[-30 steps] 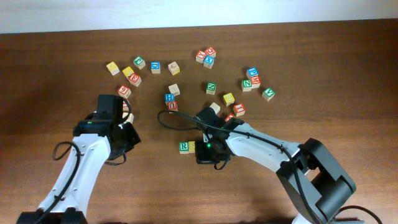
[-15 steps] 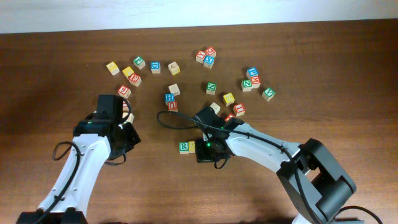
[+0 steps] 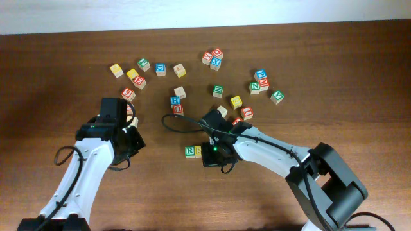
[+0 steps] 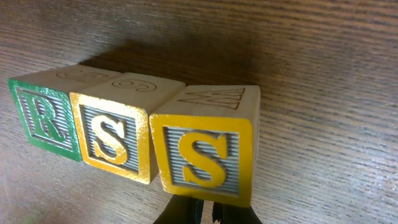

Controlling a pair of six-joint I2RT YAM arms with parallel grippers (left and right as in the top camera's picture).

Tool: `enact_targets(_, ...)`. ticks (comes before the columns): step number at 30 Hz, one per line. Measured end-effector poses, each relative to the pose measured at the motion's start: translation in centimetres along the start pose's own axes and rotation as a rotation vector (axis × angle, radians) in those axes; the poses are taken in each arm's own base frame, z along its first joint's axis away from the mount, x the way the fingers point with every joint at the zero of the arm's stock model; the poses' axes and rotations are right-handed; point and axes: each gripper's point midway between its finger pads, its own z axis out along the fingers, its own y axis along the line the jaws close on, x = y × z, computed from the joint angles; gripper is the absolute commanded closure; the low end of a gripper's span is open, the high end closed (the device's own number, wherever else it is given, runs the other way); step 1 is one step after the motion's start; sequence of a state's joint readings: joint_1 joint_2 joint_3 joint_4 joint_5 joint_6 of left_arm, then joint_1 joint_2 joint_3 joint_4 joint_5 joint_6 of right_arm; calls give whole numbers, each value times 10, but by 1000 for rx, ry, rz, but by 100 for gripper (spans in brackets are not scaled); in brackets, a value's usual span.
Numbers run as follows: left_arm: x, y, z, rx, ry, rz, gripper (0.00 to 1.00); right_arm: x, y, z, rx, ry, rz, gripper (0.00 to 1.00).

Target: Spell out RSS

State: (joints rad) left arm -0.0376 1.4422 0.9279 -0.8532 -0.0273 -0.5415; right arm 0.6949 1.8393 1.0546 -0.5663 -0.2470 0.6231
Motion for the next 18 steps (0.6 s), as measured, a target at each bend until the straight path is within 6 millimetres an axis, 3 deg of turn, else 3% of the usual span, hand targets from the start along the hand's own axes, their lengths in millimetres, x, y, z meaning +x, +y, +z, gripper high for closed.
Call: enact_targets(18,0,0,0,0,1,0,100,0,0,0,0,1,-4,96)
